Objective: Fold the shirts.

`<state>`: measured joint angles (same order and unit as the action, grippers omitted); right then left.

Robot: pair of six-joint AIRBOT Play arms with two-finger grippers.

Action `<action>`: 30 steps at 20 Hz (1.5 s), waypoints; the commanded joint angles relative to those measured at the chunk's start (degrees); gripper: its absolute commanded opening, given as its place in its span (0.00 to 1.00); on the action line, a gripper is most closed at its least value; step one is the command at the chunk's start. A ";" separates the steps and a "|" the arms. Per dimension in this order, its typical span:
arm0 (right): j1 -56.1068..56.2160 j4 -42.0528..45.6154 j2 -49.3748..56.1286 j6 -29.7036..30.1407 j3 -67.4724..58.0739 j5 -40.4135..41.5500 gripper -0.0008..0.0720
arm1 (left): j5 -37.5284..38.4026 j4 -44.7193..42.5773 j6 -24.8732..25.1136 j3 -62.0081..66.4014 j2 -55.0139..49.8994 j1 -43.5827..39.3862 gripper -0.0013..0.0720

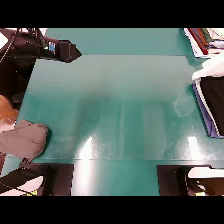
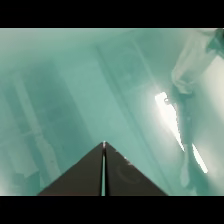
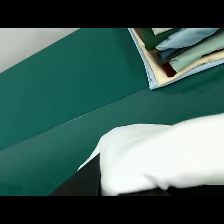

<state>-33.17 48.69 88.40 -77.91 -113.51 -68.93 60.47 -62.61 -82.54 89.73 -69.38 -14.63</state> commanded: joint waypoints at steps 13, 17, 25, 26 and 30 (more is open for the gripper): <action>-18.97 22.16 -26.60 -0.28 42.75 -9.77 0.33 | 1.14 -0.17 2.16 -0.02 -0.02 -0.04 0.05; -25.20 20.65 -30.29 -0.79 49.86 -9.70 0.89 | 1.29 -0.20 2.21 -0.02 -0.02 -0.04 0.05; -5.38 -0.57 -35.10 -0.72 49.94 -4.07 0.89 | 1.44 -0.20 2.64 -0.02 -0.02 -0.02 0.05; 0.33 -0.59 -35.08 -0.72 49.94 -3.54 0.89 | 1.49 -0.33 2.62 -0.02 -0.02 -0.02 0.05; 19.76 -0.50 -35.10 -0.68 49.94 4.13 0.77 | 1.60 -0.11 2.58 0.02 -0.02 -0.02 0.05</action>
<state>-25.78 49.76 53.52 -78.63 -63.64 -70.04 62.17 -62.83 -79.92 89.73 -69.38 -14.63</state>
